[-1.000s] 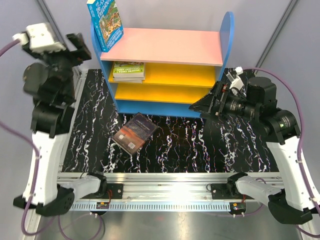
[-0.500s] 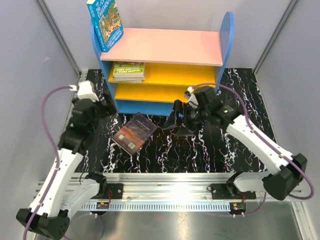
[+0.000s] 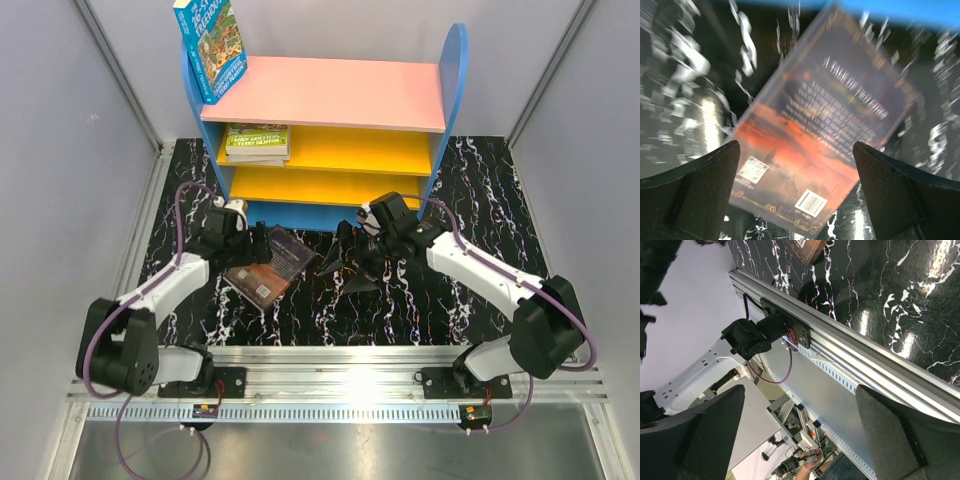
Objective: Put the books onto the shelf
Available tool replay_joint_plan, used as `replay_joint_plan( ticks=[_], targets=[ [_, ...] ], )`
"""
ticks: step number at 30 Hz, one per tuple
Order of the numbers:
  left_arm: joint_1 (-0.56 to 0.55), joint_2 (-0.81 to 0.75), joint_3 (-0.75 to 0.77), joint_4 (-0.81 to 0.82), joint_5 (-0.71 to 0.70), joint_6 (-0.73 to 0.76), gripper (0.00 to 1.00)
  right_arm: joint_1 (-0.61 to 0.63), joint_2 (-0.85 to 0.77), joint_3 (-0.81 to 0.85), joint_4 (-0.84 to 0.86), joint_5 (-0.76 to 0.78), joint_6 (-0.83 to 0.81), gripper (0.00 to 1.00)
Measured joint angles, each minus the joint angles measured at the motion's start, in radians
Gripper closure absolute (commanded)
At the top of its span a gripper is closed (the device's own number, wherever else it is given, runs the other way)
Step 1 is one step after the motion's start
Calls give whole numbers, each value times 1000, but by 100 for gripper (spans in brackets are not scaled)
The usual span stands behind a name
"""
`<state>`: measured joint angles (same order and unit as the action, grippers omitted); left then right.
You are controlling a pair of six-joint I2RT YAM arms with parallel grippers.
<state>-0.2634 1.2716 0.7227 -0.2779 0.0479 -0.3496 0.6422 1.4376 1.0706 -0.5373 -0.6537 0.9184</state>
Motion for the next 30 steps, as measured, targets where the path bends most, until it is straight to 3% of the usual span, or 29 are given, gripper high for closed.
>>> replay_joint_plan(
  ticks=[12,30],
  targets=[
    [8,211,54,107,60,39,1,-22,-56,0,-66,5,-44,0],
    [-18,282,131,-47,54,155,1,-90,-98,-55,-56,-19,-48,0]
  ],
)
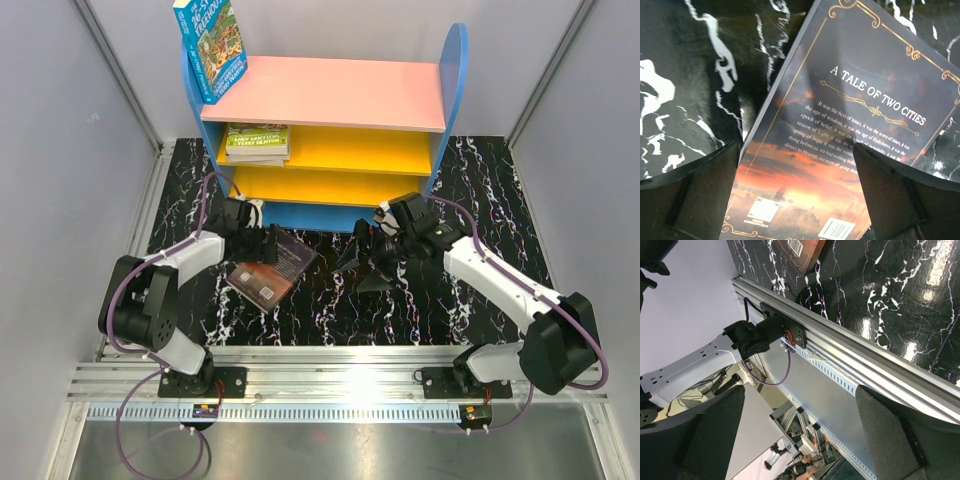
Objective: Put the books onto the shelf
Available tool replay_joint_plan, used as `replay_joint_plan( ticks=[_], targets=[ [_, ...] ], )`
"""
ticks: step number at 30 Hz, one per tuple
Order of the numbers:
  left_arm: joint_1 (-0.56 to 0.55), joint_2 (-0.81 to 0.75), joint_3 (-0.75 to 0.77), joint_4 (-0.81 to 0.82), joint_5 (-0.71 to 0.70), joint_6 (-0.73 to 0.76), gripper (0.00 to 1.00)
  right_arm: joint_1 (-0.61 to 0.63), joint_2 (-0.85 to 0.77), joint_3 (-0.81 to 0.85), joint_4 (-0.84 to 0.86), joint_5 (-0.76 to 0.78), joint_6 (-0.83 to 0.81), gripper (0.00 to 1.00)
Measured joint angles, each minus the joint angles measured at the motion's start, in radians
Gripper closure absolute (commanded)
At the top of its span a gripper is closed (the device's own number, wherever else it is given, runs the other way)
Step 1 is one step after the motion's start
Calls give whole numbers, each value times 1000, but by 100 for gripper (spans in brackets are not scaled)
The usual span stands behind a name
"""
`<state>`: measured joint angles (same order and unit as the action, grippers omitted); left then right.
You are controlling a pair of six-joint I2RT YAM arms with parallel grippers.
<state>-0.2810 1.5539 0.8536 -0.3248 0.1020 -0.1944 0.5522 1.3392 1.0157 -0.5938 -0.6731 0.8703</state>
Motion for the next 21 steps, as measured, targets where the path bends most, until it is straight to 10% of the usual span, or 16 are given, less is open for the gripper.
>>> replay_joint_plan(
  ticks=[3,8,11,21],
  targets=[
    [-29,0,5,-24,0,-4,14,-3,0,-9,9,-3,1,0],
    [-140,-2,7,-45,1,-42,80,-12,-6,-33,25,-7,1,0],
    [-207,0,21,-41,13,-71,100,-20,-17,-49,31,-16,1,0],
    [-338,34,84,-57,-6,-140,100,-71,-48,-164,53,-26,-14,0]
  ],
)
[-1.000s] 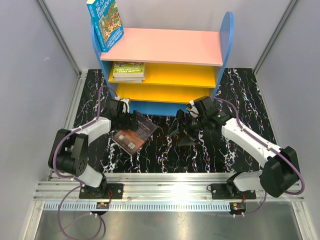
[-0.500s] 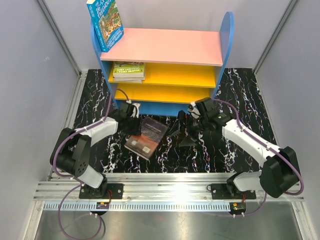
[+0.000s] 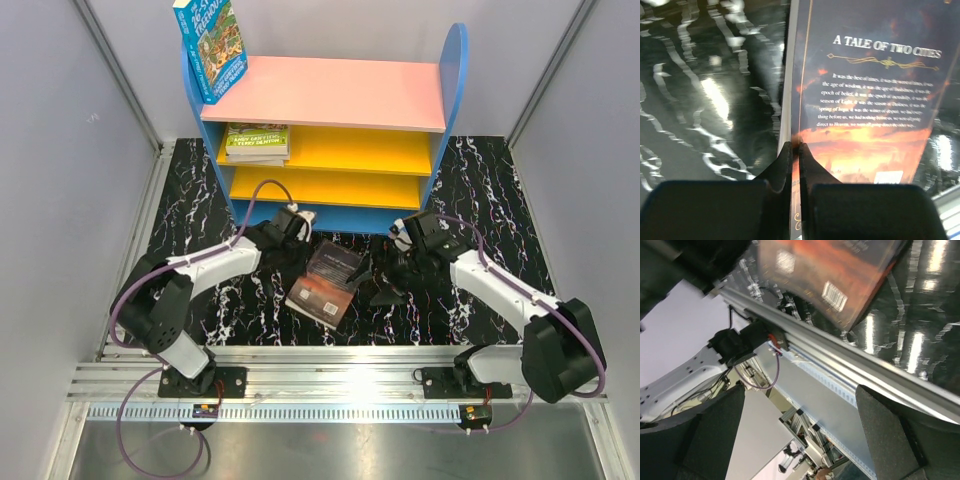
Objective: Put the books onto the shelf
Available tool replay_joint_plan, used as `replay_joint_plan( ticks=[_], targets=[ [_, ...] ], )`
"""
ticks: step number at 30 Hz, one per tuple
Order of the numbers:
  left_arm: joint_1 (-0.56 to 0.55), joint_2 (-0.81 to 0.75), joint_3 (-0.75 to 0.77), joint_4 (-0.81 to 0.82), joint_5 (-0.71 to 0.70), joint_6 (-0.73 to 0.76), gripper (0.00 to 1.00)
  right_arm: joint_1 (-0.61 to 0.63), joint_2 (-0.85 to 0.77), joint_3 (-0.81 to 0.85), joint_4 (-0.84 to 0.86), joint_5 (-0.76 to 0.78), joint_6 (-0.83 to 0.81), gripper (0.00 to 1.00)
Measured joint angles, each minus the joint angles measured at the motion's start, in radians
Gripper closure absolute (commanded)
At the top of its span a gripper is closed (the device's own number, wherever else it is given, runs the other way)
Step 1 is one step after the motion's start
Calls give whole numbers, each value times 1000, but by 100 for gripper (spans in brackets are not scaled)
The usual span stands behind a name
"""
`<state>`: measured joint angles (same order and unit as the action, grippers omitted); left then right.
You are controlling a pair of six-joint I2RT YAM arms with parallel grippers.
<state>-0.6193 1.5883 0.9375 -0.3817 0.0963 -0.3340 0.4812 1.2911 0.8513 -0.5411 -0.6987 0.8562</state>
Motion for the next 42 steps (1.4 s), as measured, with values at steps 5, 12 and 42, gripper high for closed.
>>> replay_joint_plan(
  ticks=[5,12,42],
  targets=[
    [-78,0,39,-10,7,-46,100,-43,36,-135,49,12,-8,0],
    [-159,0,32,21,53,-156,100,-43,118,-233,127,91,-7,0],
    [-118,-165,122,53,153,-457,28,-46,-294,-557,336,174,164,0]
  ],
)
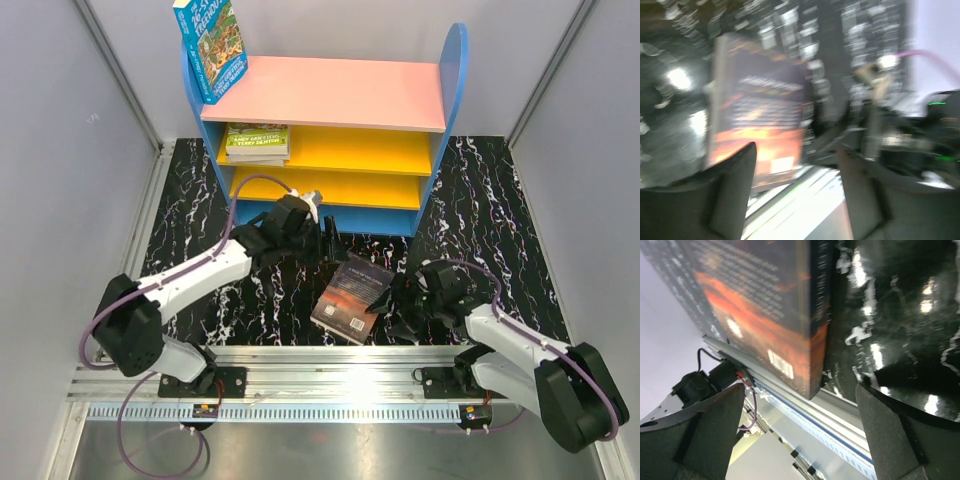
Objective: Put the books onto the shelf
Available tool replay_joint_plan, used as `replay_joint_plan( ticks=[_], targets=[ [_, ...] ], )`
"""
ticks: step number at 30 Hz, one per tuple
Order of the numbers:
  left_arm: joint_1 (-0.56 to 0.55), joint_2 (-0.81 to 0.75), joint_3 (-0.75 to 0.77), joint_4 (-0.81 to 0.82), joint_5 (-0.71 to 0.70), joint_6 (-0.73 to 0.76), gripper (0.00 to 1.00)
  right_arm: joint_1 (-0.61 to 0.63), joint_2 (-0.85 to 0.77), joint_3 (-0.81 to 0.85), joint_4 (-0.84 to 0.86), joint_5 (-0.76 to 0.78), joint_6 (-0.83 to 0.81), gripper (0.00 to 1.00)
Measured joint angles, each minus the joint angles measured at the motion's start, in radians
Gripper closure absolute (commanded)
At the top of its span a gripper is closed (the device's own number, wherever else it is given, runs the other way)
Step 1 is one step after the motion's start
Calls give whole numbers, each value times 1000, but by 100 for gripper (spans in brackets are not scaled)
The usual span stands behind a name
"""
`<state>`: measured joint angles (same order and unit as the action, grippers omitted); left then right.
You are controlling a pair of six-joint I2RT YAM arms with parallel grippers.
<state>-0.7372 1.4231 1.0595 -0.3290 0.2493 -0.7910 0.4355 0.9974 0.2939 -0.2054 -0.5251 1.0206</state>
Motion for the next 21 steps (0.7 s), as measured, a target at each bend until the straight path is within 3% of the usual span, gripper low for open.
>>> replay_joint_plan(
  ticks=[1,2,6,15,21],
  targets=[
    [0,14,-9,-16,-12,19,25,0,23,2,0,3,-2,0],
    [0,33,-23,-28,-24,40,17,-1,51,8,2,-4,-1,0],
    [-6,126,-86,-39,-35,89,6,-3,133,41,36,-20,-3,0],
    [-100,254,-114,31,18,101,10,-3,203,47,125,-55,-1,0],
    [-121,261,-98,15,6,97,26,-11,266,51,168,-100,8,0]
  ],
)
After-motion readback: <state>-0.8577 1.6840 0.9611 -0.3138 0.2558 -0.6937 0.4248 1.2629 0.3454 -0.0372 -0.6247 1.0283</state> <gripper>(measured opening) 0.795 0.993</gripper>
